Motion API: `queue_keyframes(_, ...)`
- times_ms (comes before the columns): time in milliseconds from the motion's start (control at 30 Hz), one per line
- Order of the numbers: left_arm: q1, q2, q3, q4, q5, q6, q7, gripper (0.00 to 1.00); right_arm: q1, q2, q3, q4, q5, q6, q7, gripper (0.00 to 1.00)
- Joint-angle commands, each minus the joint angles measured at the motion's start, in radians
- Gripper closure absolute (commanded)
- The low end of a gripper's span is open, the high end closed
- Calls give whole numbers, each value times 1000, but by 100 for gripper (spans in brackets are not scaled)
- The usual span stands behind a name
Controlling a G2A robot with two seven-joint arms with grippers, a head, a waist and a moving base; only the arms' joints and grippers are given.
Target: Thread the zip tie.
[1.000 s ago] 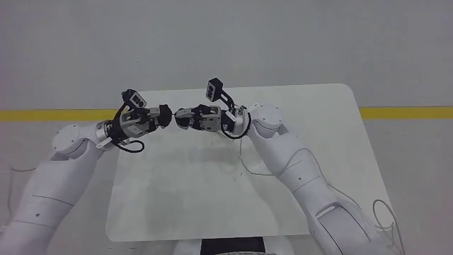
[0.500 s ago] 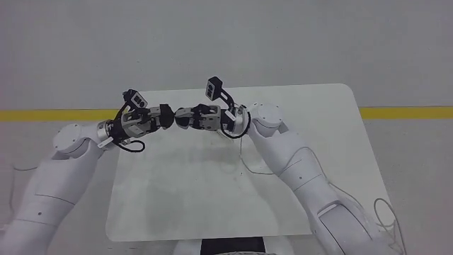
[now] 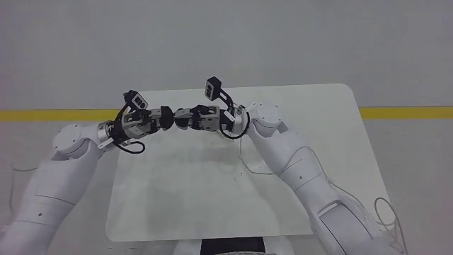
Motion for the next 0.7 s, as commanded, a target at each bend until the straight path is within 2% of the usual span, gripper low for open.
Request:
queue_keyframes(0,1,0,-2,-1,6,-1,-3,87,0,2,0,-1,-1,4,0,100)
queue_keyframes(100,2,0,-6,-4,16,-3,-11,87,1,6,-3,-2,-3,17,10,100)
queue_keyframes(667,15,-2,-22,-15,23,4,-22,89,-4,19,-11,-18,5,17,1,100)
